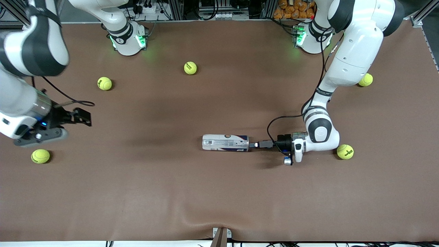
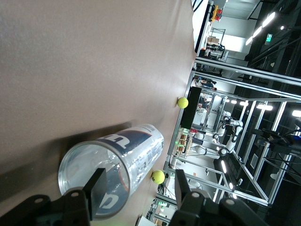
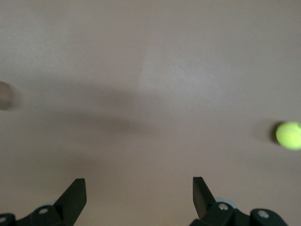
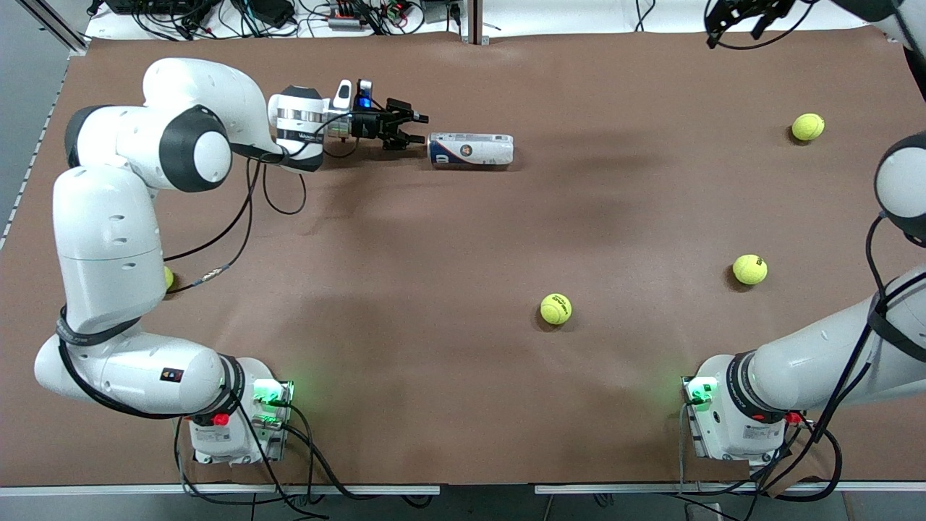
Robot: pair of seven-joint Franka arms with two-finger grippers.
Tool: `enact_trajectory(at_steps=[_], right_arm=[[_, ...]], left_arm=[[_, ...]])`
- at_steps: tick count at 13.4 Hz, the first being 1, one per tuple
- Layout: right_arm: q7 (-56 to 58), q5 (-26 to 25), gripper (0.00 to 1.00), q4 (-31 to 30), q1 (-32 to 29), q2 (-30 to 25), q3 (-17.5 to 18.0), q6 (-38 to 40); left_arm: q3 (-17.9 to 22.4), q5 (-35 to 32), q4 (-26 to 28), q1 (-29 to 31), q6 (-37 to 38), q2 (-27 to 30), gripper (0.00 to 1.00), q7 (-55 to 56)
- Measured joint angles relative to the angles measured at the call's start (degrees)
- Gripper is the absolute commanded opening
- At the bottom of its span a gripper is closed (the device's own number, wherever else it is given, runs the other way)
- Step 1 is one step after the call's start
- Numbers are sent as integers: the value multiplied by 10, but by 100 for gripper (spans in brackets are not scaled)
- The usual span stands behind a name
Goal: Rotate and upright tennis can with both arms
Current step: 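Grasp the can's lid end with the left gripper while the right gripper withdraws, then lift and rotate the can upright with the left gripper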
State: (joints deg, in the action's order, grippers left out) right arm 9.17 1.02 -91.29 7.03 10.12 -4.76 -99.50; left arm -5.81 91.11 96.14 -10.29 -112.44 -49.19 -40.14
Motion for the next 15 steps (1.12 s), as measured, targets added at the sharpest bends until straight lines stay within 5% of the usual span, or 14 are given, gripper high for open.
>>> enact_trajectory(at_steps=[3, 5, 10, 15], right_arm=[[-19, 0, 100, 0, -25, -38, 0, 49], [-37, 0, 100, 0, -35, -58, 0, 83], [-68, 0, 100, 21, -47, -75, -3, 150], [-71, 0, 100, 32, -69, -105, -16, 190]], left_arm=[[0, 13, -1, -17, 0, -13, 37, -2], [0, 15, -6, -25, 0, -18, 0, -5], [0, 15, -50, -30, -11, -18, 0, -4], [1, 5, -116, -85, -102, -10, 0, 84]])
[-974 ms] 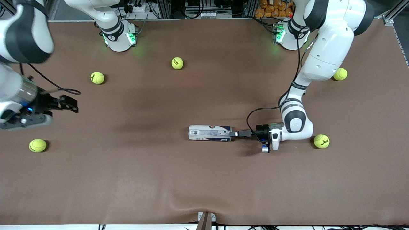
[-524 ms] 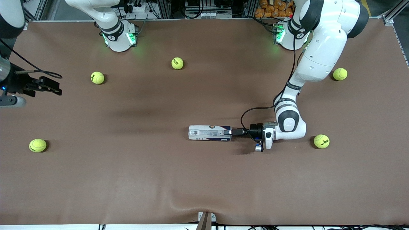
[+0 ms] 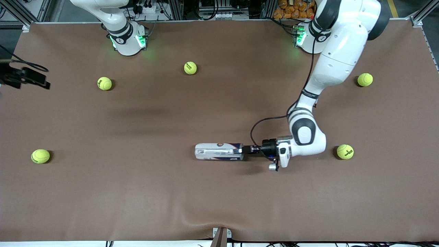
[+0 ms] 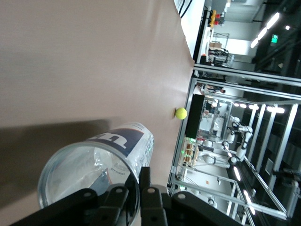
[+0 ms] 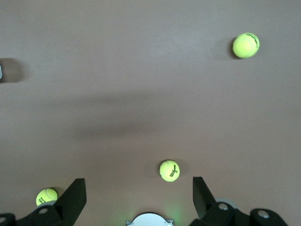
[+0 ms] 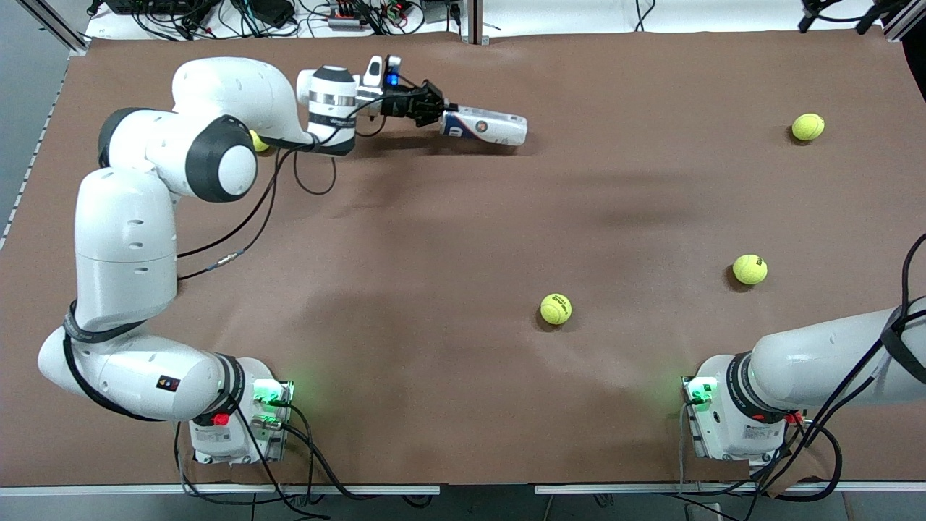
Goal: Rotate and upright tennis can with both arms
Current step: 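Lift and rotate the can upright with the left gripper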
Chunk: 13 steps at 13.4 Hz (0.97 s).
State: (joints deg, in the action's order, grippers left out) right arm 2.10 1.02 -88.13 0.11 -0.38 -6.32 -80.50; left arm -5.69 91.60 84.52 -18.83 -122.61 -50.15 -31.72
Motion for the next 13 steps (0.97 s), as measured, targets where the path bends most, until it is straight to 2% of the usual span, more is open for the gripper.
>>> enact_trajectory(at_steps=[2, 5, 9, 13], right_arm=[[-1, 0, 100, 0, -4, -9, -2, 4], [-30, 0, 100, 0, -7, -10, -2, 7], [-37, 3, 100, 12, -11, -11, -2, 37], [-37, 3, 100, 31, -11, -11, 2, 38]], left_arm=[[1, -34, -17, -17, -32, 16, 0, 61], [1, -152, -23, -19, -62, 56, 0, 168], [1, -403, -25, -42, -90, 109, 0, 370], [-2, -644, -31, -89, -92, 161, 0, 536]])
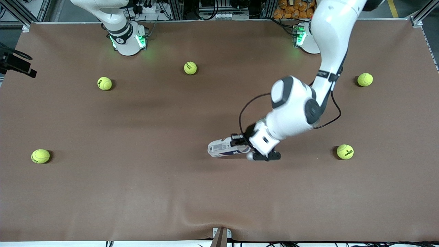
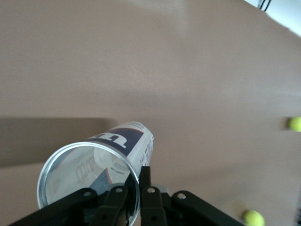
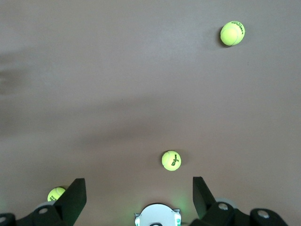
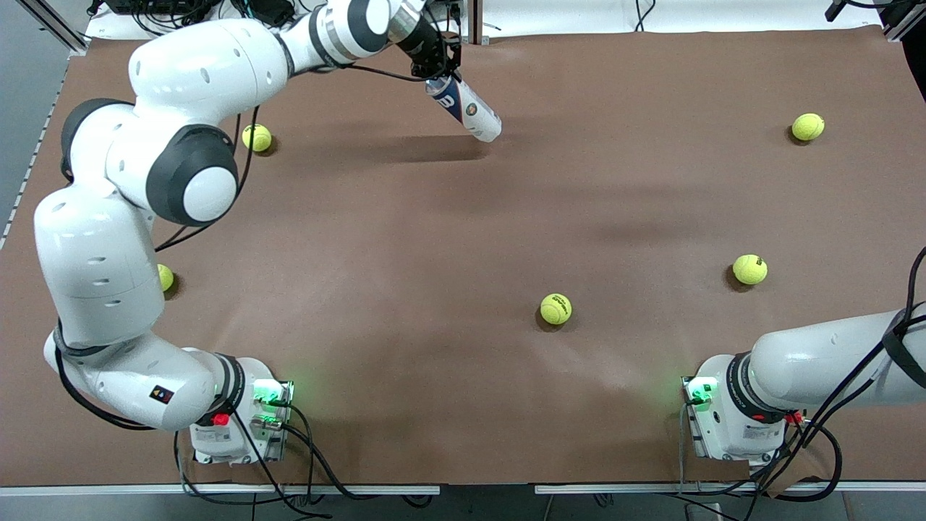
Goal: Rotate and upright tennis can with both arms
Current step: 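Lift and rotate the can upright with the left gripper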
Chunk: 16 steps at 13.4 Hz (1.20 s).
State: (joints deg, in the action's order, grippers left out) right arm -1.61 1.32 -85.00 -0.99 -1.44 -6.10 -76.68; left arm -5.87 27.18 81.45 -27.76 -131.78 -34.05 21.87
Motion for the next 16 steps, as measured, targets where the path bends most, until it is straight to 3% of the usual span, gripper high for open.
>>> enact_trajectory(at_steps=[2, 4, 10, 13, 16], right_arm=[[0, 1, 100, 0, 0, 0, 0, -1], [0, 2, 100, 1, 0, 0, 1, -7], [0, 2, 100, 1, 0, 1, 0, -11], [0, 2, 100, 5, -1, 1, -3, -13], [0, 3, 100, 6, -1, 1, -2, -13]], left_arm=[[0, -112, 0, -28, 1, 18, 0, 74], [0, -172, -10, -61, 1, 19, 0, 120], [62, -230, -52, -199, 25, -28, 0, 126], [70, -262, -67, -220, 89, -38, 0, 98], [72, -263, -68, -223, 107, -40, 0, 63]])
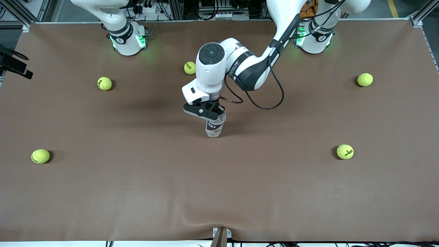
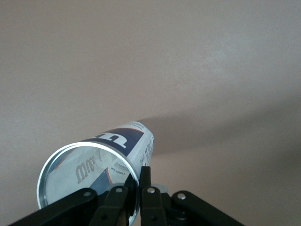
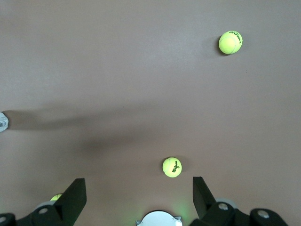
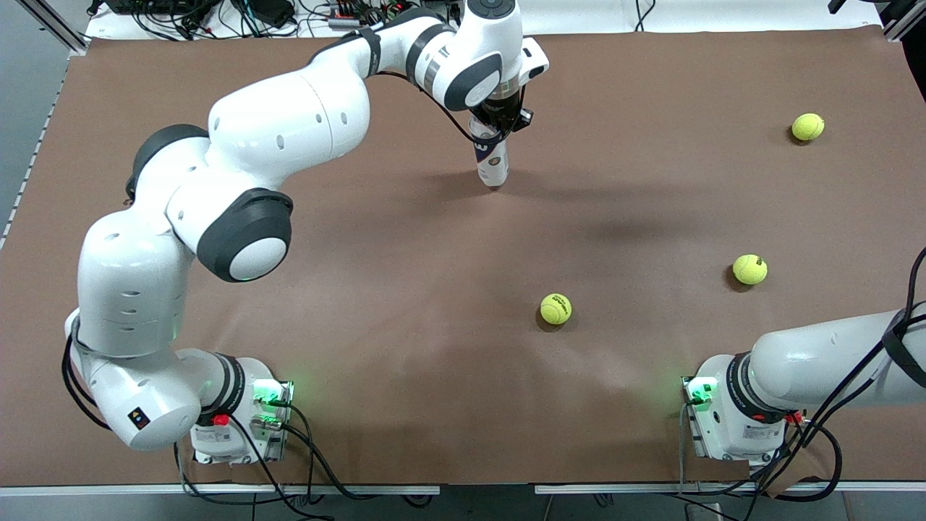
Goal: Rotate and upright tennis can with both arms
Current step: 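Lift and rotate the can upright with the left gripper, then set the can upright on the table and open the left gripper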
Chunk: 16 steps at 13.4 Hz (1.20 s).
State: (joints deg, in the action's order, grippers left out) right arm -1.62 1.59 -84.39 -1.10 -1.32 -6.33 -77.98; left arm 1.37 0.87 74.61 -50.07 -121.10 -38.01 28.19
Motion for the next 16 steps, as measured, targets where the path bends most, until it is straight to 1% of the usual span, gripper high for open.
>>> enact_trajectory(at_steps=[1, 2, 7, 10, 12, 14, 16], right_arm=[[0, 0, 100, 0, 0, 0, 0, 0], [0, 0, 100, 0, 0, 0, 0, -1], [0, 2, 100, 0, 0, 0, 4, -5], [0, 2, 100, 0, 0, 0, 6, -6], [0, 1, 100, 0, 0, 2, 6, -7], [0, 1, 100, -1, 0, 5, 6, -7], [0, 1, 100, -1, 0, 7, 5, -7]], left_arm=[[0, 0, 0, 0, 0, -2, 37, -2], [0, 0, 0, 0, 0, -5, 99, -2], [0, 0, -5, -3, -3, -10, 100, -9], [5, 0, -19, -1, -1, -5, 100, -10], [17, 0, -27, 0, 25, 19, 100, -10], [34, 0, -30, 4, 71, 58, 100, -10], [44, -1, -31, 25, 123, 104, 100, -10]])
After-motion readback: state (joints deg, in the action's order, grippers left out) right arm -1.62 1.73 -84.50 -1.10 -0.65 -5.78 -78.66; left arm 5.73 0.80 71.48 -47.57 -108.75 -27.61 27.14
